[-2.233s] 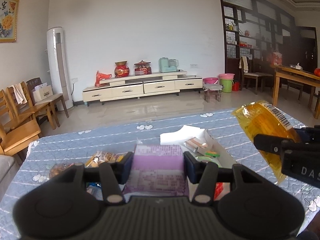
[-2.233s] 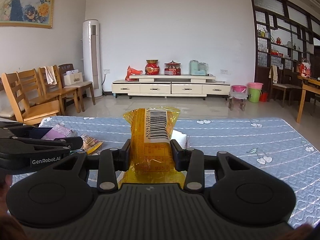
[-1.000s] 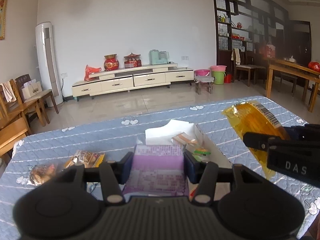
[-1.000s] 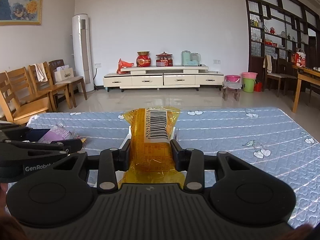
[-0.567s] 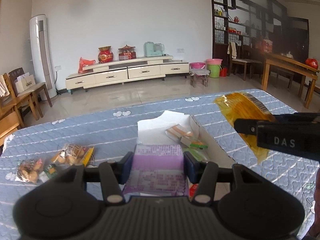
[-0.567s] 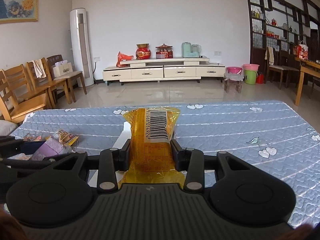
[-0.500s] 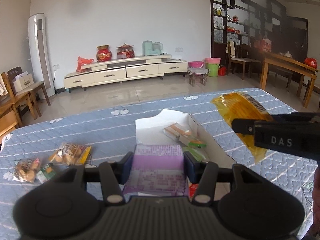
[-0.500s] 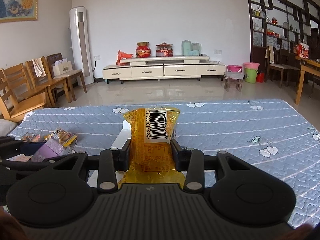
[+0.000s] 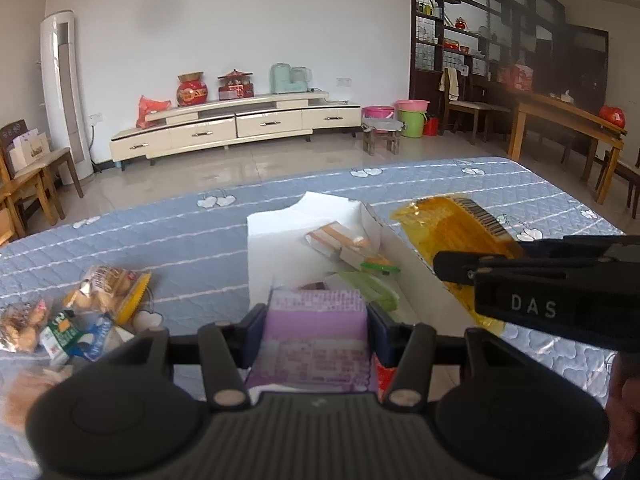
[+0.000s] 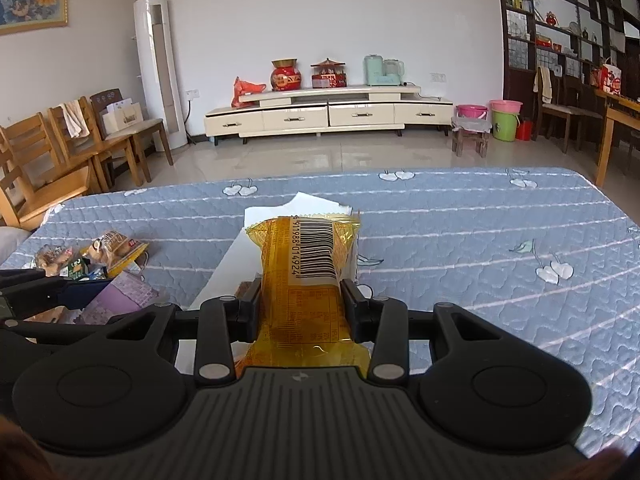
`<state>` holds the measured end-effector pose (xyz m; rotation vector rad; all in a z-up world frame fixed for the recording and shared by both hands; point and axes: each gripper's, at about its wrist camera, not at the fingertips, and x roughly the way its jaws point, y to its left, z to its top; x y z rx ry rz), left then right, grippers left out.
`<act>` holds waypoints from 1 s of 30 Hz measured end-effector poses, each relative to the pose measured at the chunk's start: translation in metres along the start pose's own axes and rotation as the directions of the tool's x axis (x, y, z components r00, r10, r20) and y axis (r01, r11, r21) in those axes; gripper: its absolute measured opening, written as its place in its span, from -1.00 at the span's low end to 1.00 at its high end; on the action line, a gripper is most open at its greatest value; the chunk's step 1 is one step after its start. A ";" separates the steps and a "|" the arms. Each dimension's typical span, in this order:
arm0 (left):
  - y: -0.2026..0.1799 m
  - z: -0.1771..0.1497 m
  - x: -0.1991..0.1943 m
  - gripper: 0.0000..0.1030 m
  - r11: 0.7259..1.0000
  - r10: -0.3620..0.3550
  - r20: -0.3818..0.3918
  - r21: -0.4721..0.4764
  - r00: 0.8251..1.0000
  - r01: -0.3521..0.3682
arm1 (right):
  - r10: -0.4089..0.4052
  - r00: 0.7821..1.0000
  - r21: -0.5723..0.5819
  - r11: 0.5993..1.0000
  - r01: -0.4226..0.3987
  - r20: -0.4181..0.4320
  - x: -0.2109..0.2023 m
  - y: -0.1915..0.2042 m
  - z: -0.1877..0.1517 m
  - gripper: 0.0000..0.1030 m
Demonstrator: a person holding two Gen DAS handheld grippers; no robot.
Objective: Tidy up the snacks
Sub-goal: 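Hold the purple pack in the left gripper while the right holds the yellow bag beside the box, then release the purple pack and yellow bag into the white box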
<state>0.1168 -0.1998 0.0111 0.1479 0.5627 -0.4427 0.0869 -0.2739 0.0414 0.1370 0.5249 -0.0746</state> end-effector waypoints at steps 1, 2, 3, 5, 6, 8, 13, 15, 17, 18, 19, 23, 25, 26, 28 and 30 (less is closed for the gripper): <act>0.000 -0.001 0.002 0.03 1.000 -0.011 -0.002 0.000 1.000 0.011 | -0.002 1.000 0.002 1.000 0.002 -0.002 0.001 0.000 0.001 -0.06; 0.000 -0.001 0.003 0.04 1.000 -0.023 -0.006 0.000 1.000 0.023 | -0.004 1.000 0.004 1.000 0.004 -0.005 0.002 0.000 0.001 -0.06; 0.000 -0.002 0.004 0.07 0.999 -0.036 -0.009 0.001 0.999 0.036 | -0.008 1.000 0.006 1.000 0.008 -0.007 0.003 0.000 0.001 -0.05; -0.002 -0.003 0.005 0.32 0.999 -0.050 -0.016 0.010 0.999 0.050 | -0.025 1.000 0.004 1.000 0.025 -0.009 0.005 0.002 0.002 0.26; -0.003 -0.004 0.005 0.55 0.998 -0.053 -0.015 0.013 0.998 0.054 | -0.031 0.999 0.001 1.000 0.031 -0.012 0.005 0.002 0.002 0.47; -0.003 -0.005 0.001 0.66 0.999 -0.050 0.002 0.017 0.999 0.050 | -0.040 0.999 -0.002 0.999 0.040 0.005 0.000 0.003 0.003 0.86; 0.001 -0.001 -0.014 0.73 0.999 -0.039 0.026 -0.005 0.999 0.039 | -0.061 0.997 -0.027 0.998 0.063 0.048 -0.014 0.010 0.007 0.94; 0.005 -0.001 -0.021 0.75 1.000 -0.022 0.039 -0.010 0.999 0.022 | -0.063 0.996 -0.024 0.998 0.065 0.068 -0.020 0.011 0.008 1.00; 0.009 0.000 -0.027 0.76 1.000 -0.006 0.049 -0.016 0.999 0.007 | -0.062 0.995 -0.025 0.998 0.064 0.083 -0.026 0.014 0.009 1.00; 0.012 -0.001 -0.032 0.77 1.000 0.004 0.057 -0.023 0.998 -0.003 | -0.059 0.994 -0.026 0.998 0.061 0.088 -0.028 0.016 0.009 1.00; 0.015 -0.001 -0.037 0.78 1.000 0.013 0.064 -0.029 0.998 -0.011 | -0.055 0.994 -0.027 0.998 0.058 0.093 -0.030 0.018 0.010 1.00; 0.031 -0.006 -0.053 0.78 0.998 0.052 0.082 -0.041 0.995 -0.049 | -0.029 0.994 -0.037 0.999 0.033 0.101 -0.033 0.029 0.009 1.00; 0.039 -0.010 -0.061 0.81 0.996 0.076 0.092 -0.045 0.993 -0.072 | -0.011 0.995 -0.049 0.999 0.016 0.099 -0.032 0.035 0.006 1.00; 0.043 -0.012 -0.065 0.83 0.995 0.087 0.096 -0.048 0.992 -0.083 | 0.000 0.995 -0.053 0.999 0.005 0.099 -0.032 0.040 0.005 1.00; 0.054 -0.018 -0.072 0.83 0.992 0.113 0.097 -0.059 0.989 -0.108 | 0.022 0.995 -0.069 0.997 -0.016 0.095 -0.031 0.050 0.003 1.00; 0.067 -0.024 -0.077 0.83 0.988 0.137 0.090 -0.077 0.986 -0.130 | 0.039 0.995 -0.086 0.996 -0.031 0.091 -0.029 0.059 0.002 1.00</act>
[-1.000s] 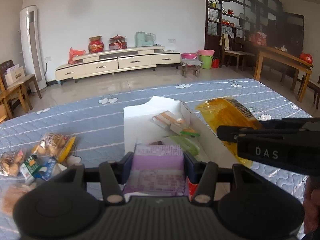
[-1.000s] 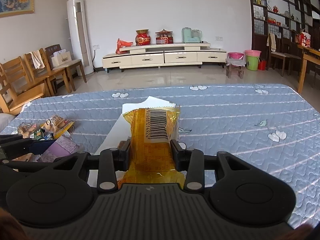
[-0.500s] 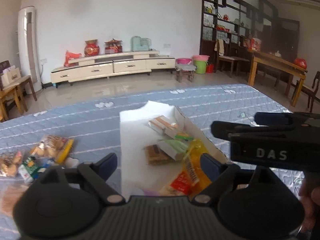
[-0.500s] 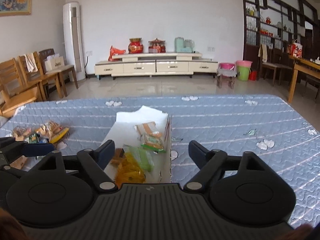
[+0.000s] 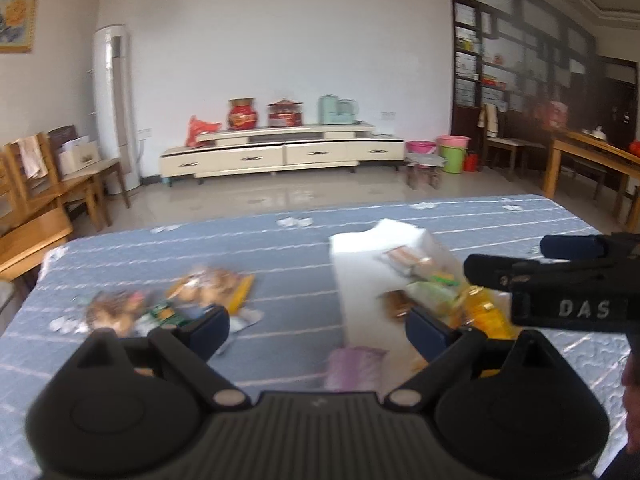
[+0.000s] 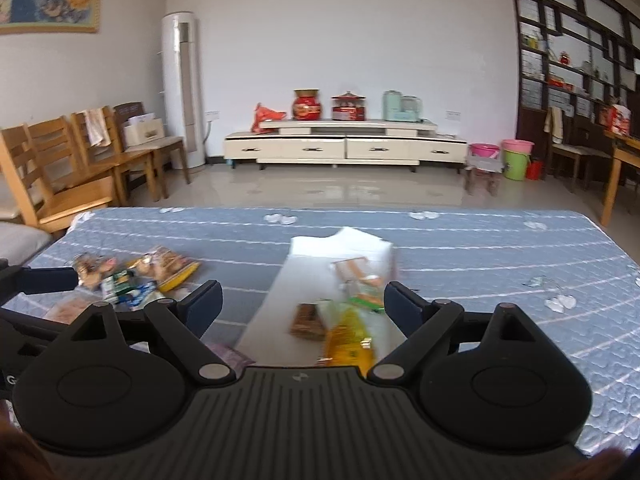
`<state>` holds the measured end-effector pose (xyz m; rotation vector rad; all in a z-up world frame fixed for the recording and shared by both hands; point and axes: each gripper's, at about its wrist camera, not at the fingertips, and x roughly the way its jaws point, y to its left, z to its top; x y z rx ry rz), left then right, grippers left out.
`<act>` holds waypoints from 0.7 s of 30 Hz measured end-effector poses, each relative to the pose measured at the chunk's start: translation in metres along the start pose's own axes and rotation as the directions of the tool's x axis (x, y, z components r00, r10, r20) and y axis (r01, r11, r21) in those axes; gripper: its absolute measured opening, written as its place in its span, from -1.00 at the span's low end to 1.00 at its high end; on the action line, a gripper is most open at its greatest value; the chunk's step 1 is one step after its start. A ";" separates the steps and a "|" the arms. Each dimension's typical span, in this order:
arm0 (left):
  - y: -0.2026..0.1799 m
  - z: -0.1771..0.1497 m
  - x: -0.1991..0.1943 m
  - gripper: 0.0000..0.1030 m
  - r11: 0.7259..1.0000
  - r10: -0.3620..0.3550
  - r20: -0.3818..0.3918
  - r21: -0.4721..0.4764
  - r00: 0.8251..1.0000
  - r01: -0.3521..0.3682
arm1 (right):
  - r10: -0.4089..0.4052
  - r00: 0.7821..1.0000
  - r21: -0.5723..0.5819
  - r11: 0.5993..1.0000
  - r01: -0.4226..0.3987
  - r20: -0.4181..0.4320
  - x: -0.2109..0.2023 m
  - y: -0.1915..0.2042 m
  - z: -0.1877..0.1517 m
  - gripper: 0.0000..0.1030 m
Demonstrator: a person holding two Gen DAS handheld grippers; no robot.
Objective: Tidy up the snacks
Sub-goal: 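Release the purple pack and yellow bag into the white box, then grasp the brown bread loaf bag with the left gripper while the right moves to the pile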
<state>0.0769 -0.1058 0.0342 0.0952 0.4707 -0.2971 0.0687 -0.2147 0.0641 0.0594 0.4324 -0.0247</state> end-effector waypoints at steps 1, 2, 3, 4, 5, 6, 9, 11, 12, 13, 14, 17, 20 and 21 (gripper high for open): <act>0.007 -0.003 -0.002 0.83 1.000 0.013 -0.002 -0.011 1.000 -0.013 | 0.012 1.000 -0.006 1.000 -0.012 -0.002 0.001 0.005 0.000 1.00; 0.014 -0.005 -0.003 0.83 0.999 0.028 -0.006 -0.022 1.000 -0.028 | 0.023 1.000 -0.012 1.000 -0.023 -0.005 0.003 0.010 0.000 1.00; 0.024 -0.007 -0.006 0.83 0.998 0.045 -0.009 -0.037 0.999 -0.045 | 0.033 0.999 -0.018 0.999 -0.033 -0.008 0.005 0.014 -0.001 1.00; 0.031 -0.010 -0.008 0.83 0.997 0.057 -0.009 -0.047 0.998 -0.057 | 0.042 0.999 -0.024 0.999 -0.043 -0.011 0.007 0.018 -0.002 1.00; 0.039 -0.012 -0.010 0.83 0.996 0.072 -0.010 -0.056 0.997 -0.072 | 0.054 0.998 -0.034 0.998 -0.055 -0.017 0.010 0.025 -0.002 1.00; 0.048 -0.015 -0.013 0.84 0.994 0.092 -0.010 -0.066 0.996 -0.092 | 0.064 0.998 -0.043 0.997 -0.065 -0.020 0.012 0.030 -0.003 1.00; 0.075 -0.024 -0.016 0.84 0.982 0.152 -0.023 -0.105 0.988 -0.154 | 0.105 0.994 -0.071 0.992 -0.108 -0.035 0.020 0.048 -0.007 1.00; 0.092 -0.028 -0.016 0.84 0.973 0.187 -0.038 -0.130 0.982 -0.190 | 0.128 0.990 -0.083 0.988 -0.132 -0.052 0.026 0.059 -0.009 1.00; 0.103 -0.031 -0.016 0.84 0.966 0.210 -0.047 -0.143 0.976 -0.215 | 0.137 0.989 -0.089 0.986 -0.142 -0.058 0.028 0.063 -0.010 1.00; 0.112 -0.033 -0.014 0.84 0.959 0.229 -0.059 -0.158 0.972 -0.235 | 0.148 0.987 -0.097 0.983 -0.154 -0.066 0.031 0.069 -0.011 1.00; 0.121 -0.036 -0.013 0.84 0.953 0.241 -0.069 -0.173 0.968 -0.249 | 0.156 0.985 -0.104 0.981 -0.163 -0.072 0.032 0.073 -0.012 1.00; 0.145 -0.041 -0.005 0.85 0.936 0.271 -0.096 -0.204 0.958 -0.286 | 0.181 0.979 -0.123 0.974 -0.191 -0.091 0.040 0.085 -0.015 1.00; 0.162 -0.047 0.009 0.89 0.934 0.271 -0.116 -0.210 0.956 -0.290 | 0.197 0.974 -0.144 0.967 -0.211 -0.108 0.046 0.095 -0.017 1.00; 0.169 -0.050 0.015 0.92 0.936 0.254 -0.119 -0.220 0.960 -0.275 | 0.201 0.973 -0.148 0.965 -0.217 -0.112 0.048 0.097 -0.018 1.00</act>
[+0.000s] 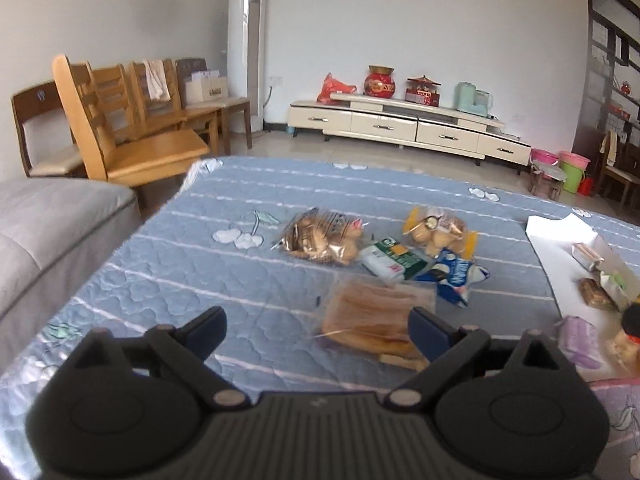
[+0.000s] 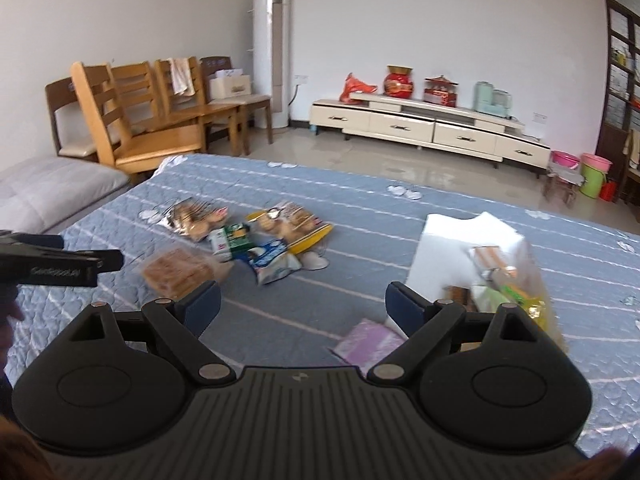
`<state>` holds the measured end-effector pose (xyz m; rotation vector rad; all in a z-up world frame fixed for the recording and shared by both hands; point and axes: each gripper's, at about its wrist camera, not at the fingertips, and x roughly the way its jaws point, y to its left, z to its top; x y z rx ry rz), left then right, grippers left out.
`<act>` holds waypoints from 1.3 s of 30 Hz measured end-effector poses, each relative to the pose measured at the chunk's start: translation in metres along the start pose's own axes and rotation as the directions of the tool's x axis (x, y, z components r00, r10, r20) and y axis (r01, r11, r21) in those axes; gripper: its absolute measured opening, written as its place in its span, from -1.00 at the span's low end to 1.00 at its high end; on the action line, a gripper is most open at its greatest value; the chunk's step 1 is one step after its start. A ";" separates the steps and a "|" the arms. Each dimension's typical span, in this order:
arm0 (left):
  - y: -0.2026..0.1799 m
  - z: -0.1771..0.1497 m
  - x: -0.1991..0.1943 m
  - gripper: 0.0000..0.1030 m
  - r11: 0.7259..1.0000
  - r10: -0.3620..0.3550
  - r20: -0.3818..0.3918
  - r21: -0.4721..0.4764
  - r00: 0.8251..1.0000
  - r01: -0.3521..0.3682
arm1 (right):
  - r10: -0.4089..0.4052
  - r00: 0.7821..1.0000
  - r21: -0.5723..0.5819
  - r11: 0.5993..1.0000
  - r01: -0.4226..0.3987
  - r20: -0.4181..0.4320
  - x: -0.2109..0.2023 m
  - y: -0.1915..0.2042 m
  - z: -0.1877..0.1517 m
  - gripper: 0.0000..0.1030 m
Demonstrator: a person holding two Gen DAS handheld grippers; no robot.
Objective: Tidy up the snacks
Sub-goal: 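Grasp the brown bread loaf bag with the left gripper while the right moves to the pile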
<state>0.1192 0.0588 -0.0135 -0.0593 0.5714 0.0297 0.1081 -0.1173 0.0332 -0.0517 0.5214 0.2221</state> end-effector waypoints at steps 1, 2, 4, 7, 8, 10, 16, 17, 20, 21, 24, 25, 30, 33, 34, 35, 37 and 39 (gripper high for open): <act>0.003 0.001 0.008 0.92 1.000 -0.020 -0.009 -0.003 1.000 0.020 | 0.006 1.000 -0.002 1.000 -0.006 -0.004 0.003 0.001 0.000 1.00; 0.005 0.000 0.014 0.92 0.999 -0.045 -0.019 -0.005 0.999 0.045 | 0.011 1.000 -0.003 1.000 -0.011 -0.006 0.004 0.003 0.000 1.00; 0.006 0.001 0.031 0.92 0.996 -0.091 -0.046 0.003 0.995 0.091 | 0.018 1.000 -0.001 1.000 -0.018 -0.015 0.007 0.004 -0.001 1.00; 0.002 0.002 0.056 0.93 0.994 -0.097 -0.068 0.051 0.993 0.101 | 0.032 0.999 -0.004 0.999 -0.032 -0.038 0.018 0.010 -0.003 1.00; 0.003 0.002 0.063 0.93 0.993 -0.100 -0.080 0.050 0.992 0.104 | 0.039 0.998 -0.005 0.999 -0.039 -0.046 0.024 0.012 -0.002 1.00; 0.007 0.003 0.076 0.93 0.990 -0.134 -0.097 0.022 0.986 0.137 | 0.060 0.997 -0.009 0.998 -0.060 -0.055 0.035 0.019 -0.002 1.00; 0.013 0.002 0.097 0.94 0.968 -0.249 -0.123 -0.052 0.961 0.244 | 0.105 0.990 -0.036 0.993 -0.109 -0.097 0.083 0.042 -0.004 1.00; 0.012 0.001 0.099 0.94 0.964 -0.264 -0.127 -0.057 0.956 0.258 | 0.101 0.989 -0.042 0.993 -0.106 -0.107 0.091 0.045 -0.006 1.00; 0.010 0.000 0.104 0.97 0.934 -0.355 -0.135 -0.090 0.925 0.346 | 0.094 0.986 -0.048 0.994 -0.102 -0.141 0.108 0.051 -0.014 1.00; 0.008 -0.001 0.107 0.97 0.920 -0.390 -0.143 -0.102 0.910 0.378 | 0.094 0.985 -0.044 0.994 -0.102 -0.147 0.112 0.049 -0.017 1.00; -0.001 -0.006 0.110 0.97 0.914 -0.405 -0.138 -0.080 0.904 0.397 | 0.078 0.981 -0.052 0.995 -0.089 -0.175 0.122 0.051 -0.024 1.00; -0.004 -0.006 0.110 0.97 0.913 -0.408 -0.137 -0.070 0.903 0.402 | 0.073 0.980 -0.059 0.995 -0.086 -0.185 0.125 0.051 -0.026 1.00; -0.015 -0.004 0.112 0.96 0.895 -0.446 -0.147 -0.072 0.883 0.440 | 0.060 0.978 -0.072 0.995 -0.075 -0.200 0.133 0.055 -0.036 1.00; -0.024 -0.007 0.110 0.94 0.903 -0.428 -0.154 -0.021 0.891 0.430 | 0.062 0.978 -0.053 0.996 -0.074 -0.201 0.135 0.049 -0.040 1.00; -0.029 -0.008 0.109 0.93 0.904 -0.423 -0.158 0.001 0.892 0.428 | 0.066 0.978 -0.047 0.996 -0.076 -0.197 0.134 0.048 -0.041 1.00; -0.035 -0.010 0.107 0.76 0.907 -0.411 -0.157 0.028 0.898 0.420 | 0.066 0.979 -0.048 0.996 -0.077 -0.194 0.134 0.048 -0.041 1.00; -0.041 -0.011 0.102 0.61 0.921 -0.370 -0.145 0.072 0.917 0.383 | 0.053 0.980 -0.067 0.996 -0.067 -0.191 0.132 0.050 -0.040 1.00; -0.038 -0.012 0.099 0.57 0.921 -0.376 -0.137 0.051 0.916 0.386 | 0.046 0.981 -0.077 0.995 -0.062 -0.190 0.130 0.049 -0.040 1.00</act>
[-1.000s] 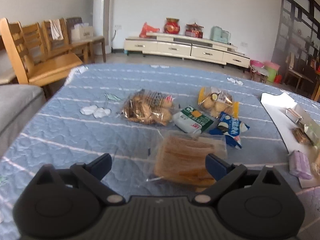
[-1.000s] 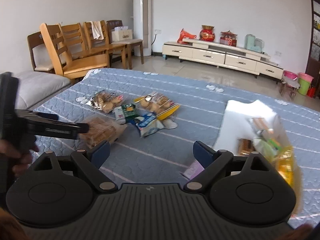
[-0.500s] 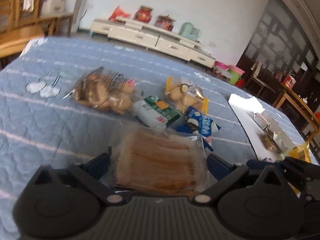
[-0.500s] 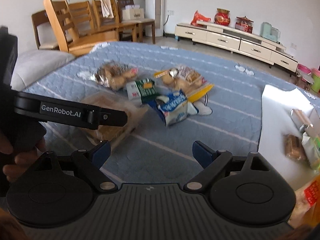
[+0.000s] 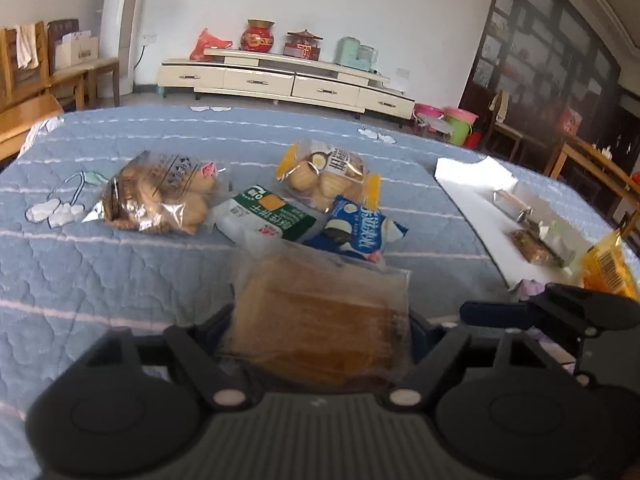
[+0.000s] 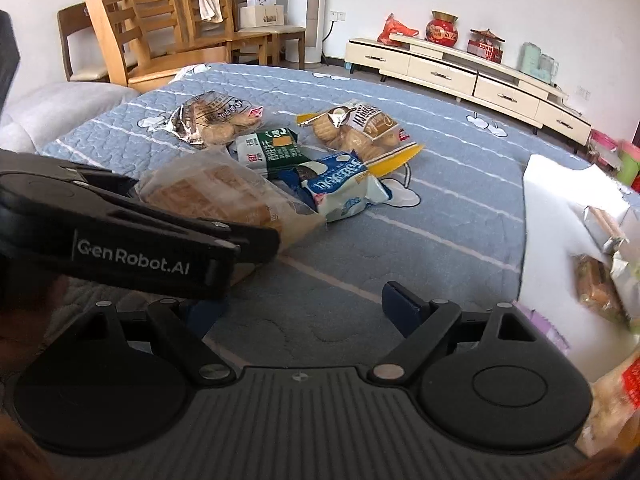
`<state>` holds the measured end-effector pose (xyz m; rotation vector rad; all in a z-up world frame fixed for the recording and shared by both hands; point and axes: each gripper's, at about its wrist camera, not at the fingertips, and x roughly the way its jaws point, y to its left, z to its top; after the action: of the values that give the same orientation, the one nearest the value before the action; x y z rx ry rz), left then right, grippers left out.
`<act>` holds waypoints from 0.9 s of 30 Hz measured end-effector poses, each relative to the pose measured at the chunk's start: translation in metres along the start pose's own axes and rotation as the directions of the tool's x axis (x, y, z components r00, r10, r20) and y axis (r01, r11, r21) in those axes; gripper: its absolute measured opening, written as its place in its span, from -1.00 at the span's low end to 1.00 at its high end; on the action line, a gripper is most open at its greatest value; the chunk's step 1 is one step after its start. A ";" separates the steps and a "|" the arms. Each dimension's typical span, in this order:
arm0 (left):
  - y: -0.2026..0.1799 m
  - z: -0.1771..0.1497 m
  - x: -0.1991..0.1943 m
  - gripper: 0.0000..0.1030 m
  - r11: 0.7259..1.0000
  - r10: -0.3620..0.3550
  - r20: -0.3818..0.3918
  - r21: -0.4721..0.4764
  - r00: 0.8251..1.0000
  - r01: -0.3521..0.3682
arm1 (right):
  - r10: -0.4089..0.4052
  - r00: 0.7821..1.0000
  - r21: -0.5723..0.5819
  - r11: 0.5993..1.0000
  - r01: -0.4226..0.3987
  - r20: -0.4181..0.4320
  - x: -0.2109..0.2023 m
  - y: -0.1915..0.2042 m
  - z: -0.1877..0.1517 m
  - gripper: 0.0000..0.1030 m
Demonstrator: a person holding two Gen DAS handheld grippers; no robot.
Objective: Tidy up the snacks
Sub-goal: 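Grasp the brown bread loaf bag with the left gripper while the right moves to the pile, then grasp the blue cookie pack with the right gripper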
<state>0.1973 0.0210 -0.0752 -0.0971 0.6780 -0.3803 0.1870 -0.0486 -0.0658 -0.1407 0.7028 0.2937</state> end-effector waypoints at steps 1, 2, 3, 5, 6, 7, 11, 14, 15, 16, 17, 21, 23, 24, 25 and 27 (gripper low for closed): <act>0.000 -0.001 -0.002 0.56 1.000 0.002 0.005 -0.006 1.000 -0.002 | 0.003 1.000 0.004 1.000 -0.003 -0.001 -0.001 -0.002 -0.001 1.00; -0.002 -0.003 -0.005 0.56 1.000 0.005 0.013 -0.005 1.000 -0.005 | 0.005 1.000 0.010 1.000 -0.005 -0.002 -0.003 -0.004 -0.002 1.00; -0.005 -0.005 -0.009 0.55 1.000 0.015 0.023 0.005 1.000 -0.016 | 0.001 1.000 0.012 1.000 -0.001 -0.001 -0.005 -0.007 -0.002 1.00; -0.008 -0.008 -0.018 0.55 1.000 0.022 0.039 0.015 0.999 -0.022 | -0.010 1.000 0.014 1.000 0.010 0.003 -0.009 -0.011 -0.003 1.00; -0.006 -0.007 -0.024 0.55 1.000 0.020 0.049 0.011 0.999 -0.020 | -0.013 1.000 0.019 1.000 0.013 0.006 -0.011 -0.013 -0.003 1.00; -0.005 -0.006 -0.029 0.55 1.000 0.023 0.061 0.007 0.998 -0.024 | -0.016 1.000 0.023 1.000 0.016 0.010 -0.014 -0.015 -0.003 1.00; 0.008 0.000 -0.051 0.55 0.997 0.073 0.104 -0.038 0.992 -0.069 | -0.056 0.996 0.023 0.998 0.055 0.063 -0.025 -0.024 0.006 1.00; 0.019 0.003 -0.063 0.55 0.988 0.143 0.122 -0.082 0.982 -0.133 | -0.048 0.996 0.031 0.998 0.045 0.082 -0.020 -0.030 0.023 1.00; 0.023 0.003 -0.067 0.55 0.984 0.159 0.126 -0.097 0.979 -0.147 | -0.038 0.996 0.026 0.999 0.036 0.083 -0.016 -0.031 0.029 1.00; 0.025 0.003 -0.070 0.55 0.981 0.172 0.128 -0.108 0.977 -0.159 | -0.023 0.997 0.016 1.000 0.021 0.080 -0.010 -0.031 0.035 1.00; 0.029 0.004 -0.073 0.55 0.977 0.192 0.134 -0.117 0.972 -0.176 | -0.011 0.997 0.000 1.000 0.011 0.075 -0.002 -0.031 0.041 1.00; 0.035 0.006 -0.081 0.55 0.965 0.242 0.148 -0.141 0.959 -0.221 | 0.020 0.999 -0.055 0.998 -0.018 0.036 0.032 -0.029 0.064 1.00; 0.037 0.004 -0.083 0.55 0.961 0.253 0.151 -0.155 0.956 -0.230 | 0.037 0.999 -0.061 0.997 -0.037 0.009 0.050 -0.030 0.073 1.00; 0.040 0.004 -0.084 0.56 0.959 0.254 0.152 -0.165 0.955 -0.228 | 0.057 0.998 -0.061 0.997 -0.057 -0.006 0.057 -0.031 0.077 0.96; 0.041 0.004 -0.084 0.55 0.959 0.253 0.153 -0.173 0.955 -0.226 | 0.074 0.997 -0.064 0.995 -0.076 -0.026 0.065 -0.030 0.081 0.68; 0.042 0.004 -0.083 0.55 0.956 0.260 0.153 -0.181 0.953 -0.232 | 0.081 0.996 -0.085 0.993 -0.084 -0.045 0.077 -0.026 0.085 0.42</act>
<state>0.1538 0.0912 -0.0318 -0.1950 0.5371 -0.0737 0.3027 -0.0374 -0.0513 -0.2014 0.7388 0.4017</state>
